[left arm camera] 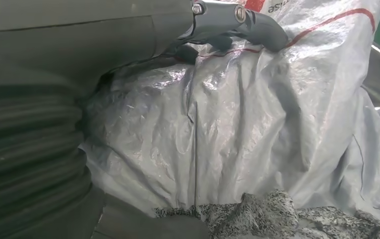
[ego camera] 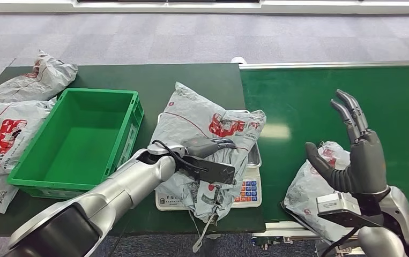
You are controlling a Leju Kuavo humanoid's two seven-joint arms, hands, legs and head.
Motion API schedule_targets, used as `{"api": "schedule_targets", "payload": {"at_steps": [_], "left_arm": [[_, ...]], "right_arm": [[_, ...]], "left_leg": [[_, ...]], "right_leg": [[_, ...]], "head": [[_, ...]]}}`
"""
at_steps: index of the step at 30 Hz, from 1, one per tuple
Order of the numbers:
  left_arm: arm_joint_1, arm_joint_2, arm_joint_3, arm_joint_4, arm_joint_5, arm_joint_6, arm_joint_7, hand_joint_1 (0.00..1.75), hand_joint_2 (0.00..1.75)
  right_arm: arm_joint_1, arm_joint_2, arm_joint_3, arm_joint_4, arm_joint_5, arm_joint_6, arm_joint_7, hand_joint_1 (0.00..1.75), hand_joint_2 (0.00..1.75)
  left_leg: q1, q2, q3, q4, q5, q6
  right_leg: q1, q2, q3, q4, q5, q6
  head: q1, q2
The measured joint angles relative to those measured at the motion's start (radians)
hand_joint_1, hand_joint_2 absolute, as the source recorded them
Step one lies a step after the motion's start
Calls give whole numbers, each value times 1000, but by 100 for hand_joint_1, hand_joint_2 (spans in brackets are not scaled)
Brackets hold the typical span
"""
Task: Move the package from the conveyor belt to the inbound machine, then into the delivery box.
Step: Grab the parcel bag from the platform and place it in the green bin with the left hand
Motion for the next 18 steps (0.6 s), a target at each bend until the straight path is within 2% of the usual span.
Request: {"api": "schedule_targets", "payload": {"at_steps": [2,3,10,18], "left_arm": [[4,-1,0,5,1,-2,1,159,175],[9,0,0,8,2,-2,1,175,175],[52,18,0,18,-13,50,-16,175,175],[59,58,2,14,-45,155,-20,175,175]], "right_arm": [[4,6,0,1,3,0,-3,0,175],[9,12,0,2,7,0,-6,0,175],[19,62,6,11,28,0,-18,0,175],[22,81,21,23,26,-14,-29,0,175]], "left_leg": [[0,0,0,0,0,0],[0,0,0,0,0,0],[0,0,1,-1,0,0],[0,2,0,-1,-3,1]], "right_leg": [[0,0,0,0,0,0],[0,0,1,0,0,0],[0,-1,4,0,-1,1],[1,0,8,0,-2,1]], "head": [[0,0],[0,0],[0,0],[0,0]]}}
